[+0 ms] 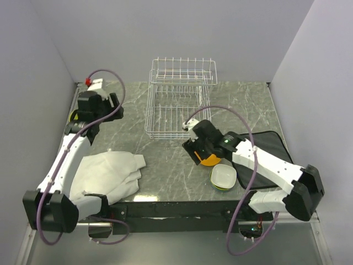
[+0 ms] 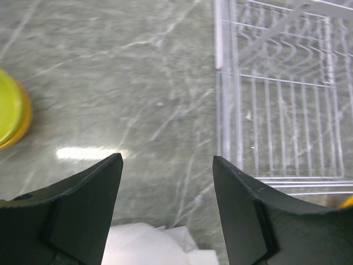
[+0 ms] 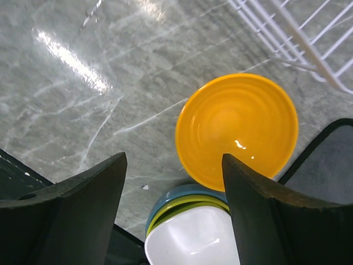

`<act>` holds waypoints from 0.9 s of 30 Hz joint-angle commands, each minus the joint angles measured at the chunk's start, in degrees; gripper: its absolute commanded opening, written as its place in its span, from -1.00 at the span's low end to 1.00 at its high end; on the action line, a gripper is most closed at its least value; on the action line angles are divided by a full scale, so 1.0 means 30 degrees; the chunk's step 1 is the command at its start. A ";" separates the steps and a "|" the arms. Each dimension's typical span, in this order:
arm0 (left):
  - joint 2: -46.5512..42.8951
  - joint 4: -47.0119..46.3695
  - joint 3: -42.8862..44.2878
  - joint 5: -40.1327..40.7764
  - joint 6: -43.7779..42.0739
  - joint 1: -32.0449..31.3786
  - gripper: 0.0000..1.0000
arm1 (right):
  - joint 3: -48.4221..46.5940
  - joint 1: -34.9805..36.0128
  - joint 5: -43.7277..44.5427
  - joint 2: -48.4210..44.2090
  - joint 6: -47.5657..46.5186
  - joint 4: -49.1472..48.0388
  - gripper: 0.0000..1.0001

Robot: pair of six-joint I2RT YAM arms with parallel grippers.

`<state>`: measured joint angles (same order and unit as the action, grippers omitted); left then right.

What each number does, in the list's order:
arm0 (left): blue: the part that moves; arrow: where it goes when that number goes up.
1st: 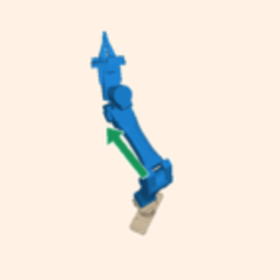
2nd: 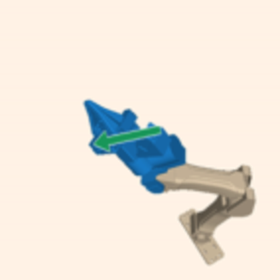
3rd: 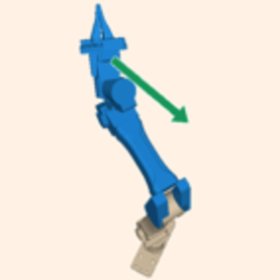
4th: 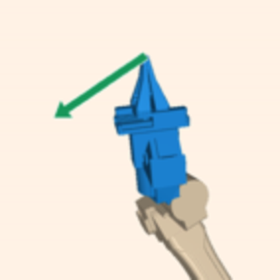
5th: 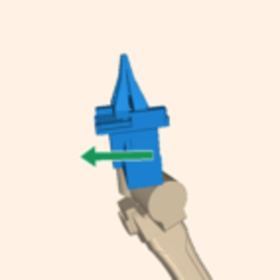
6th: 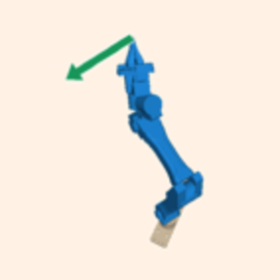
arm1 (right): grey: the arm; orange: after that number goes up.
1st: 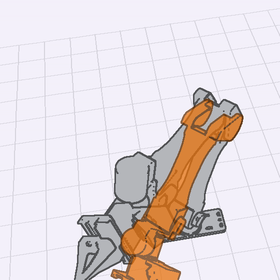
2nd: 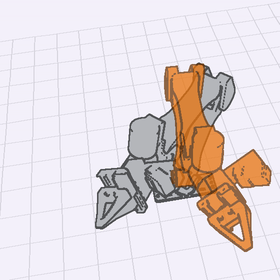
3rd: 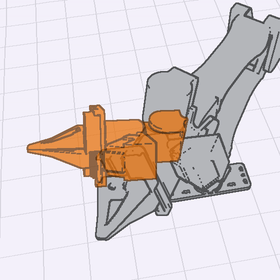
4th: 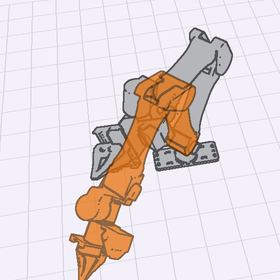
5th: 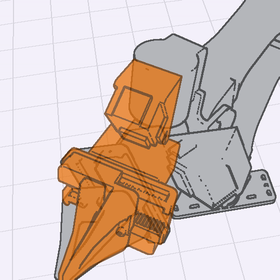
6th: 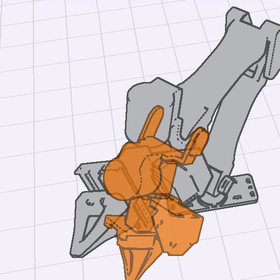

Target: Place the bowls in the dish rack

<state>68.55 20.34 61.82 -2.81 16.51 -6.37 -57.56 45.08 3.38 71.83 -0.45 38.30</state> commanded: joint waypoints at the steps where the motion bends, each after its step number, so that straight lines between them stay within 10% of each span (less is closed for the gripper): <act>1: -0.2339 -0.1007 -0.1328 0.0875 -0.1281 0.0803 0.45 | -0.1378 0.0851 0.1599 0.1217 -0.0145 0.0853 0.54; 10: -0.5915 0.0046 -0.2150 0.1142 -0.1697 0.2529 0.47 | -0.0824 0.0998 0.2712 0.3387 -0.0143 0.0474 0.20; 27: -0.8232 -0.0304 -0.3498 0.0760 -0.1286 0.4056 0.48 | 0.0026 0.1585 0.3240 0.5264 -0.0846 -0.0257 0.24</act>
<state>45.78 21.74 51.59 -0.08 12.75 4.97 -57.93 49.63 11.27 86.32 -1.63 39.00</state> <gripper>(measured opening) 0.737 0.617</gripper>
